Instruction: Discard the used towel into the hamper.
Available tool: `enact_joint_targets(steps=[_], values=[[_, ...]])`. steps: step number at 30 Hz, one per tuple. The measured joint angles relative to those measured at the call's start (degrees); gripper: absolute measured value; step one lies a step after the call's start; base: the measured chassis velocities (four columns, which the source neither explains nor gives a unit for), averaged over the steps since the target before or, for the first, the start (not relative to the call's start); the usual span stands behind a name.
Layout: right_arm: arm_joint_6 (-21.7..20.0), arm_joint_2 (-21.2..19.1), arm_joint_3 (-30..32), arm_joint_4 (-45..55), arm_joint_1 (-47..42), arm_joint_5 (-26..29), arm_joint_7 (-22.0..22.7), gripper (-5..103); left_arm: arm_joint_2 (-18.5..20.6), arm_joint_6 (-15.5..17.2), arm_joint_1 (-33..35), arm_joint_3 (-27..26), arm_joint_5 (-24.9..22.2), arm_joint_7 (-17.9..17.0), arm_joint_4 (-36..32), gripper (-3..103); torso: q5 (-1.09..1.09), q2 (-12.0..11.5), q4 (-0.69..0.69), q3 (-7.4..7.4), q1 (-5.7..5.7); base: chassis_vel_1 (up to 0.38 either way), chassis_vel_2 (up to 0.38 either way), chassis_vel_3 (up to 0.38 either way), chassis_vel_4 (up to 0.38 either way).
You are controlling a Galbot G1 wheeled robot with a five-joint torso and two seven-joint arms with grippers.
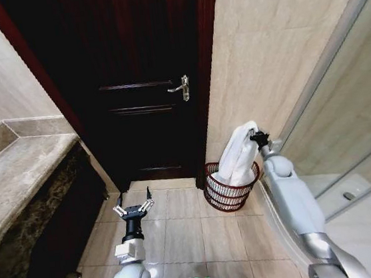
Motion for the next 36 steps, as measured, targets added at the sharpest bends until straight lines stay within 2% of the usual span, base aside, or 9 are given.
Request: enact_joint_targets(steps=[9, 22, 28, 29, 30, 31, 33, 34, 36], values=[[3.47, 4.43, 2.53, -8.21, -0.51, -6.85, -0.50, 6, -0.12, -1.34, 0.69, -0.90, -0.89, 0.03, 0.01, 100, 0.01, 0.00, 0.00, 0.00, 0.00, 0.000, 0.000, 0.000, 0.000], [4.95, 7.54, 5.65, -20.81, 1.09, -11.82, -1.10, 6, -0.07, -2.69, 1.70, -1.87, -1.36, 0.20, -0.15, 100, 0.02, 0.00, 0.00, 0.00, 0.00, 0.000, 0.000, 0.000, 0.000], [4.72, 8.32, 5.80, -21.77, 1.32, -11.99, -1.13, 6, 0.02, -2.60, 1.75, -1.85, -1.18, 0.24, -0.40, 100, 0.02, 0.00, 0.00, 0.00, 0.00, 0.000, 0.000, 0.000, 0.000], [2.95, 8.34, 5.80, -20.97, 0.95, -11.99, -1.27, 3, 0.05, -2.42, 1.71, -1.65, -1.02, 0.30, -0.47, 100, 0.01, 0.00, 0.00, 0.00, 0.00, 0.000, 0.000, 0.000, 0.000], [0.59, 8.18, 5.73, -20.01, 0.42, -11.96, -1.92, 5, 0.05, -2.27, 1.66, -1.49, -0.81, 0.33, -0.56, 100, 0.01, 0.00, 0.01, 0.00, 0.00, 0.000, 0.000, 0.000, 0.000], [0.59, 8.18, 5.73, -20.01, 0.42, -11.96, -1.92, 5, 0.05, -2.27, 1.66, -1.49, -0.81, 0.33, -0.56, 100, 0.01, 0.00, 0.01, 0.00, 0.00, 0.000, 0.000, 0.000, 0.000], [-7.22, 6.98, 5.07, -16.80, -1.35, -10.72, -5.17, 16, 0.03, -1.66, 1.55, -1.00, -0.43, 0.40, -0.99, 100, 0.02, 0.00, 0.00, 0.00, 0.00, 0.000, 0.000, 0.000, 0.000], [-7.22, 6.98, 5.07, -16.80, -1.35, -10.72, -5.17, 16, 0.03, -1.66, 1.55, -1.00, -0.43, 0.40, -0.99, 100, 0.02, 0.00, 0.00, 0.00, 0.00, 0.000, 0.000, 0.000, 0.000], [-12.83, 5.54, 4.63, -14.62, -2.52, -9.00, -8.25, 27, -0.06, -1.28, 1.44, -0.80, -0.24, 0.41, -1.57, 100, 0.01, 0.00, -0.02, 0.00, 0.00, 0.000, 0.000, 0.000, 0.000]])
